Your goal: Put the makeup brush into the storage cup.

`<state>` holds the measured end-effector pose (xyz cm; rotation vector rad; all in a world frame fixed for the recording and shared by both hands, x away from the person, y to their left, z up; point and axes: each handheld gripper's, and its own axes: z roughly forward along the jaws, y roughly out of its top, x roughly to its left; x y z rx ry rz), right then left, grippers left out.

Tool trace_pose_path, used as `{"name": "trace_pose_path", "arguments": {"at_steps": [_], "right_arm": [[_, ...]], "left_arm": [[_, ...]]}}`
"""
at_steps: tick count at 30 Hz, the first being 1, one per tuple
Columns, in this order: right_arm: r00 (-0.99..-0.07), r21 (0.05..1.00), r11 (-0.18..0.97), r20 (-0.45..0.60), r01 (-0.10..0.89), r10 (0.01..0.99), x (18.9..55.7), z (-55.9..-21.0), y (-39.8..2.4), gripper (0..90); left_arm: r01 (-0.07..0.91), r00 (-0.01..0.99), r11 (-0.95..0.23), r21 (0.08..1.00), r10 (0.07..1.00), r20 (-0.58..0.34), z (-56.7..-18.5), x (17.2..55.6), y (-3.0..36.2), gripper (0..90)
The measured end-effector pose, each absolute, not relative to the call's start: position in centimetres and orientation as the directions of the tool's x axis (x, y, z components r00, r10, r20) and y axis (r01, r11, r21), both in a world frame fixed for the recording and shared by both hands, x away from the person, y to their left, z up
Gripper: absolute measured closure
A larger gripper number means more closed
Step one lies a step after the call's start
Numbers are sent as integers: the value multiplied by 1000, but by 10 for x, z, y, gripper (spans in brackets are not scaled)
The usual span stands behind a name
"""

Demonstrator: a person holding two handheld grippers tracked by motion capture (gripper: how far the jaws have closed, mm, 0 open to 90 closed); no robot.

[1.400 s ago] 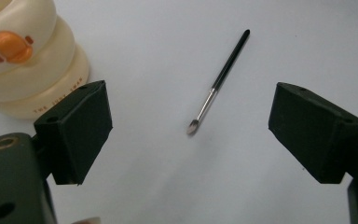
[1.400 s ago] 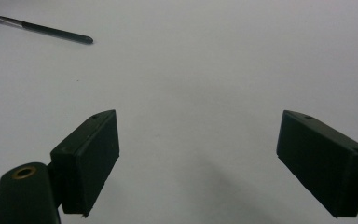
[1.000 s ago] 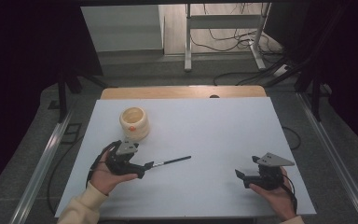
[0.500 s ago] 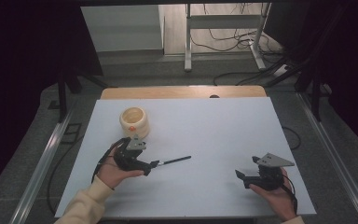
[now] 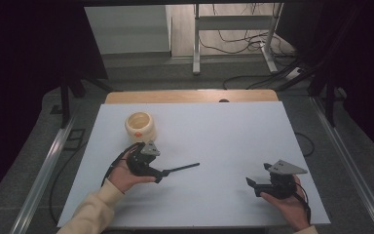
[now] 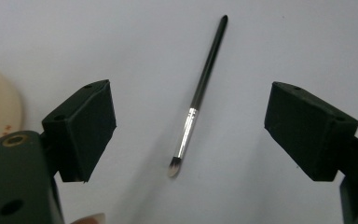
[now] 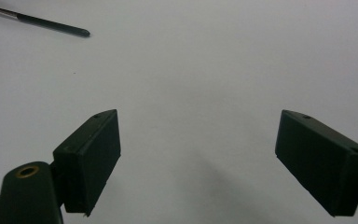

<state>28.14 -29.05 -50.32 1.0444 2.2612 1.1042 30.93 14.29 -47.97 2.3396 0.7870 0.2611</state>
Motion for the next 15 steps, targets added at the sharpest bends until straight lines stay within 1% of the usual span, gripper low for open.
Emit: {"name": "trace_pose_path", "arguments": {"at_steps": [6, 10, 15], "right_arm": [[-632, 799, 406, -42, 444, 773, 281, -503, -291, 146], [-635, 799, 408, -43, 442, 771, 281, -503, -290, 146], [-635, 799, 409, -44, 441, 771, 281, -503, -290, 146]], "left_arm": [[476, 810, -634, 609, 585, -24, -483, 313, 136, 172], [475, 813, -637, 607, 582, -26, -482, 314, 136, 172], [473, 815, -652, 593, 579, -14, -484, 316, 135, 177]]}}
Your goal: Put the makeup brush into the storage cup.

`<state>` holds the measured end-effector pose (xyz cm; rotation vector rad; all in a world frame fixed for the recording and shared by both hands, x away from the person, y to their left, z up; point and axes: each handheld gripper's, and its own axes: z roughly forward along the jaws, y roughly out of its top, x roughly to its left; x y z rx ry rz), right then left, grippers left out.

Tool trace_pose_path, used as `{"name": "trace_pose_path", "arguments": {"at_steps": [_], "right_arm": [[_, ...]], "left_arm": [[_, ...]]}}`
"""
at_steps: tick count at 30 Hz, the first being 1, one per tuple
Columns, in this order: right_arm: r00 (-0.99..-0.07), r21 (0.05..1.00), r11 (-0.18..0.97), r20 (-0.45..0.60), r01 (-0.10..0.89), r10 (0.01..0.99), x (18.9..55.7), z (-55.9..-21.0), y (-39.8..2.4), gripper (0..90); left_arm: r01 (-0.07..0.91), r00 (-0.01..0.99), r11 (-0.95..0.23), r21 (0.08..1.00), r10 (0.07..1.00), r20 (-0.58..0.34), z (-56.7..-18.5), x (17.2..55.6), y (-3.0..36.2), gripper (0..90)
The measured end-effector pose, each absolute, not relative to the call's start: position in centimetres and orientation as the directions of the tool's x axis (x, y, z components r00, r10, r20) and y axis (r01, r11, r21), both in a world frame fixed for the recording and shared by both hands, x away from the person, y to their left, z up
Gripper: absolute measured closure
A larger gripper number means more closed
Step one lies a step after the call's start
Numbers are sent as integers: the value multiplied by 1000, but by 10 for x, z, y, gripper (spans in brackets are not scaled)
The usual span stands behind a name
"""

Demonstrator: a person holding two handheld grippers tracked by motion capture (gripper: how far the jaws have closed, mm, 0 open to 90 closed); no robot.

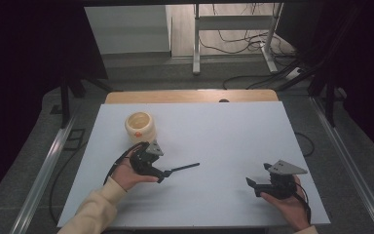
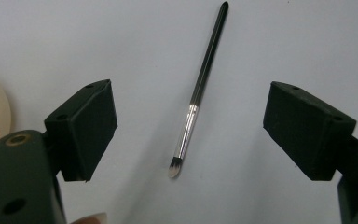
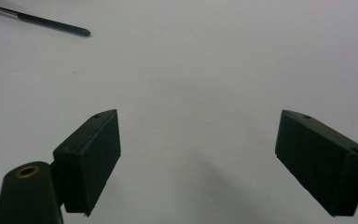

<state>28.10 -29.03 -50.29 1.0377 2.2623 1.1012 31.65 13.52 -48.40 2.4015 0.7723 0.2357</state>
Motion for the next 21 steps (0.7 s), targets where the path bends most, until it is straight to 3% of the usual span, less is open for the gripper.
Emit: {"name": "trace_pose_path", "arguments": {"at_steps": [21], "right_arm": [[-632, 797, 410, -45, 444, 773, 282, -504, -291, 146]], "left_arm": [[468, 846, -705, 533, 532, -39, -501, 331, 125, 209]]}}
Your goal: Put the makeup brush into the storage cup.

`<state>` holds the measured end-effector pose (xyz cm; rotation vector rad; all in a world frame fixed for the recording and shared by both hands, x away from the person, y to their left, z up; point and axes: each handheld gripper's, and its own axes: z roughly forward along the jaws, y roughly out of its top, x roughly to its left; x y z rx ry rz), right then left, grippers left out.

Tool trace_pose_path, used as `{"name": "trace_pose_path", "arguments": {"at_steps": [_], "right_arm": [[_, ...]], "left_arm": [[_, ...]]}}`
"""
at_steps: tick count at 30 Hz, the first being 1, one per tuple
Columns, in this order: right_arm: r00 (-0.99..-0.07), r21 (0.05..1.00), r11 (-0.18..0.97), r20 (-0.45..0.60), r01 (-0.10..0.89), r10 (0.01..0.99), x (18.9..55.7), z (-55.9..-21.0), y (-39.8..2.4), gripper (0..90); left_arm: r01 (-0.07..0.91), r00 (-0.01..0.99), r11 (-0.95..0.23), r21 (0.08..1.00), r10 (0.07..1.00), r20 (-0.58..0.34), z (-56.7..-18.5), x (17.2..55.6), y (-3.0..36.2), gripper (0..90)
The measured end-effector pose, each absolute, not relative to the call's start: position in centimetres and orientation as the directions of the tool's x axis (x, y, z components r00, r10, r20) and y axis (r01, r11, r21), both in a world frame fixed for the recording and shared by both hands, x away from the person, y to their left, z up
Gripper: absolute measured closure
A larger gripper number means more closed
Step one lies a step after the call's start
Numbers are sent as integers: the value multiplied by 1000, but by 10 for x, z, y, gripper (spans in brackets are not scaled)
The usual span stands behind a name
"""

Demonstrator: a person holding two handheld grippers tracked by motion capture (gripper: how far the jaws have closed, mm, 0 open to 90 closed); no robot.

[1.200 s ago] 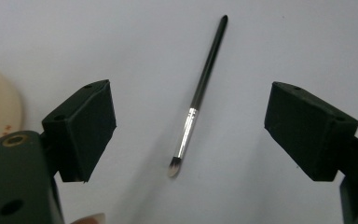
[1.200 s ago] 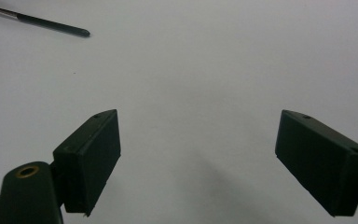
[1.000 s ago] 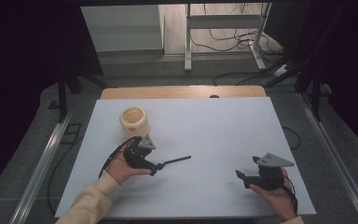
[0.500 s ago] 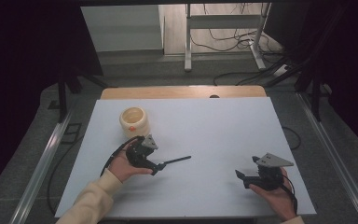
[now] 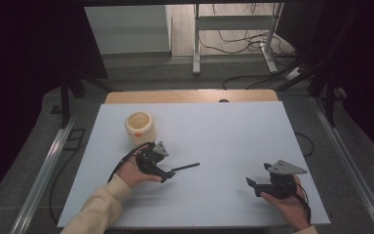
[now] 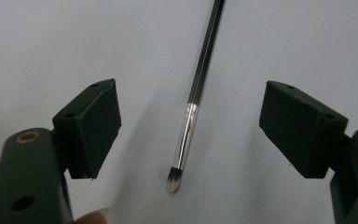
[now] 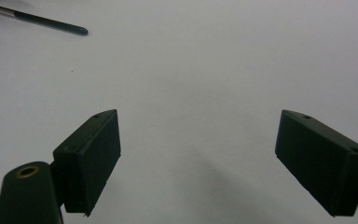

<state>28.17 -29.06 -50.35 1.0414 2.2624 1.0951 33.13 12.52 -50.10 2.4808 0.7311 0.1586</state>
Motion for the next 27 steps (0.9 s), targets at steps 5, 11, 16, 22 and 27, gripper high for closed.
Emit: {"name": "trace_pose_path", "arguments": {"at_steps": [5, 11, 16, 22, 27], "right_arm": [[-631, 797, 408, -44, 445, 775, 282, -503, -291, 145], [-631, 797, 408, -44, 445, 774, 282, -503, -291, 146], [-632, 796, 410, -45, 445, 774, 281, -504, -290, 146], [-632, 796, 411, -46, 445, 774, 281, -503, -290, 146], [-633, 795, 413, -47, 445, 773, 281, -504, -290, 146]], "left_arm": [[469, 851, -718, 515, 523, -46, -506, 333, 123, 221], [470, 858, -737, 486, 511, -56, -512, 336, 121, 258], [461, 867, -747, 479, 495, -62, -515, 338, 120, 307], [465, 868, -753, 466, 492, -71, -519, 340, 120, 323], [469, 864, -750, 467, 498, -68, -520, 341, 120, 362]]}}
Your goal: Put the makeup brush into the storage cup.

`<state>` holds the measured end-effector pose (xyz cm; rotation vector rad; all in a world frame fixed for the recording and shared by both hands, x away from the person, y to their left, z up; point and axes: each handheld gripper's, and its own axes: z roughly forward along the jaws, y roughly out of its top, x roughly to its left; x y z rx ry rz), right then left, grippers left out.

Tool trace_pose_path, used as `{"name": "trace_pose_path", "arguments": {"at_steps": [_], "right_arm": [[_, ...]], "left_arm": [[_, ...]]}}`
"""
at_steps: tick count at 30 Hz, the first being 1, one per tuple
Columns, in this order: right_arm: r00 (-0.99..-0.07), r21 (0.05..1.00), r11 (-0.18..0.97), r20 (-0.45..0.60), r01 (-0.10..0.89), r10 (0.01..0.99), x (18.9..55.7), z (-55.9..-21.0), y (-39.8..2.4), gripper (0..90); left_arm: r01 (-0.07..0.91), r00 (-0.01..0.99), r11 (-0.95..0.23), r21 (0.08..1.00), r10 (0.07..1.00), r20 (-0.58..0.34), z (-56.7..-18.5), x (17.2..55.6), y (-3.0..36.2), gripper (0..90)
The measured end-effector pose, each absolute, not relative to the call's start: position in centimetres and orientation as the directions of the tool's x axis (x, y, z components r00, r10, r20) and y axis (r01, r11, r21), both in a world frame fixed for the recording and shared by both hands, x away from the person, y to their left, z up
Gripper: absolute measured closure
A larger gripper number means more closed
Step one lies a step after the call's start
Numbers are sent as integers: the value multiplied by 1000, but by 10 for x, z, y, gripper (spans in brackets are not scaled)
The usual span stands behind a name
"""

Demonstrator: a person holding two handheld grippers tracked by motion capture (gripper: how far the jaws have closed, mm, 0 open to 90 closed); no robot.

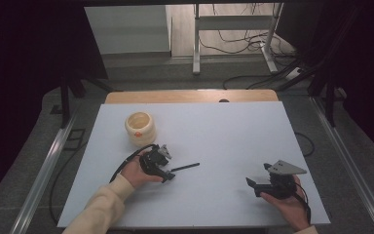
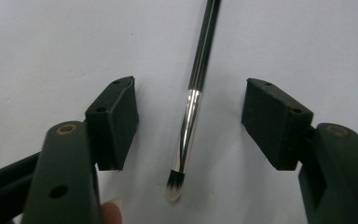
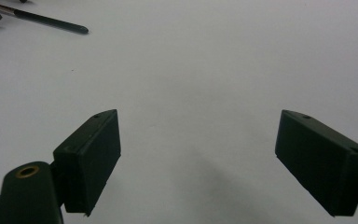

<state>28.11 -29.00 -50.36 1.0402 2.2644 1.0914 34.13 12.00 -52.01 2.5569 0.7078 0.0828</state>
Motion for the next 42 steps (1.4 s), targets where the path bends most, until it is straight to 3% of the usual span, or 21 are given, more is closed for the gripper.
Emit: {"name": "trace_pose_path", "arguments": {"at_steps": [7, 19, 26, 42], "right_arm": [[-633, 796, 413, -49, 442, 772, 281, -503, -290, 146], [-634, 796, 414, -50, 441, 772, 281, -503, -290, 147], [-633, 796, 413, -50, 442, 773, 280, -503, -290, 147], [-632, 797, 414, -54, 439, 773, 280, -502, -290, 148]], "left_arm": [[468, 864, -749, 469, 498, -68, -520, 343, 122, 399], [462, 871, -755, 466, 486, -75, -518, 342, 124, 698], [469, 872, -759, 452, 481, -97, -517, 343, 124, 829], [435, 886, -783, 444, 461, -56, -511, 340, 121, 836]]}}
